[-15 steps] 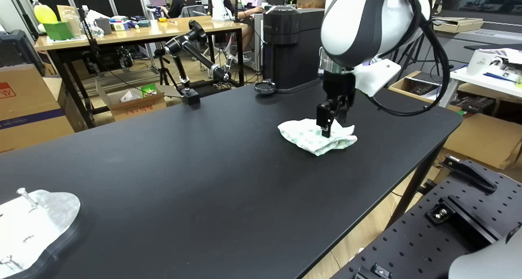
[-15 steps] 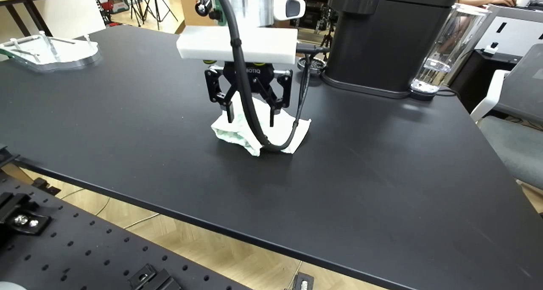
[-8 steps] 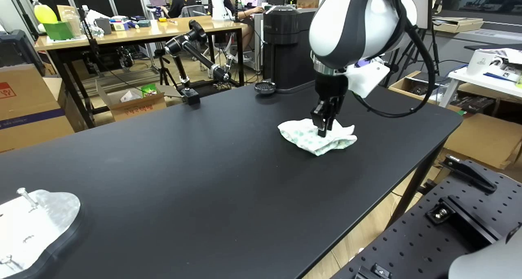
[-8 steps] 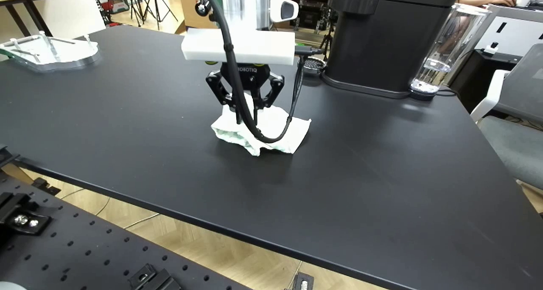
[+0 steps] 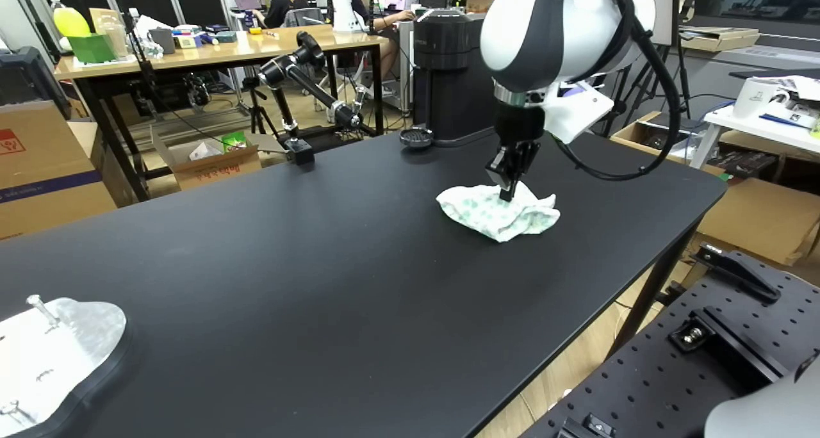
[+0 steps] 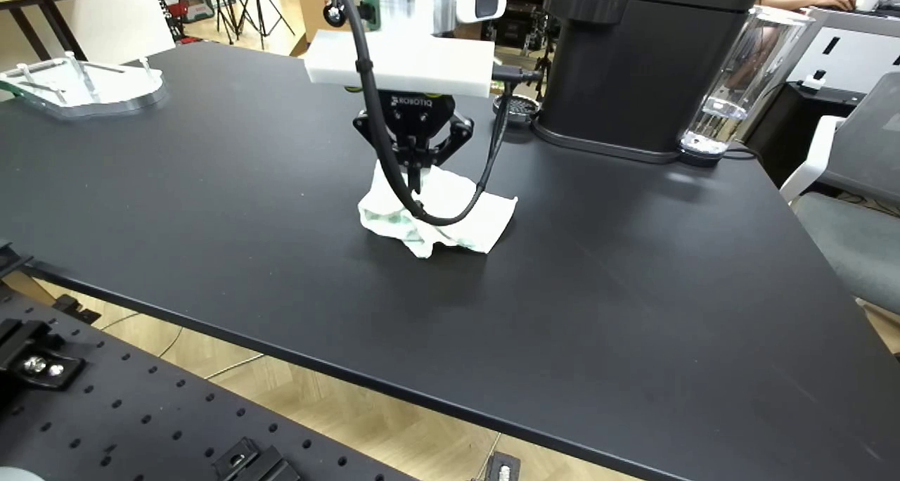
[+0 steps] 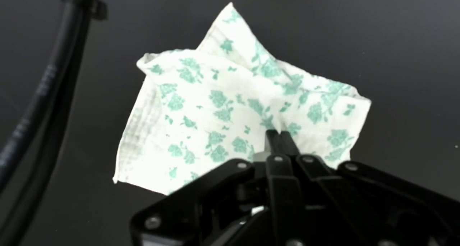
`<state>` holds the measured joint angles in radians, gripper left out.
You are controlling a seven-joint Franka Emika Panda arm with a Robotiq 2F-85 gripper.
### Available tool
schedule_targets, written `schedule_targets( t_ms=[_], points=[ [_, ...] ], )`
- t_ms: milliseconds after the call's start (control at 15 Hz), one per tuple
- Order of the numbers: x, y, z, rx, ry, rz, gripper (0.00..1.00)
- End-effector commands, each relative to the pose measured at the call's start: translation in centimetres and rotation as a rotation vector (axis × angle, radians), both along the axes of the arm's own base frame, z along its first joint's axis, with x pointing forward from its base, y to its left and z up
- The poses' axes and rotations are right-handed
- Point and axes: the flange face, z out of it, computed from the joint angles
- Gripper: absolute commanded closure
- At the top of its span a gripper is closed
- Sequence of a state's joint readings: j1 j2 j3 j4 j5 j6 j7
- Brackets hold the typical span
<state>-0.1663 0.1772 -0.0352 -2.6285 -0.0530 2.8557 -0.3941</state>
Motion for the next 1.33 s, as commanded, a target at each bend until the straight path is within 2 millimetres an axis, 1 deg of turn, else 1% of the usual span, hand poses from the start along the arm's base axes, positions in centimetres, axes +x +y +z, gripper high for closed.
schedule_targets(
  t_ms=[0,133,333,467,733,933,1067,1267],
  points=[
    [0.2,-0.5,3.5,0.013,-0.054,-0.098,1.00],
    [0.8,-0.4,5.8,0.021,-0.066,-0.173,1.00],
    [1.5,0.8,9.7,0.043,-0.043,-0.315,1.00],
    [2.2,1.8,13.0,0.025,-0.066,-0.387,1.00],
    [4.2,4.1,20.4,0.025,-0.134,-0.480,1.00],
    [6.6,6.0,26.2,0.035,-0.171,-0.521,1.00],
    [8.0,7.4,29.4,0.038,-0.190,-0.536,1.00],
    [10.0,10.3,34.5,0.049,-0.208,-0.546,1.00]
  ],
)
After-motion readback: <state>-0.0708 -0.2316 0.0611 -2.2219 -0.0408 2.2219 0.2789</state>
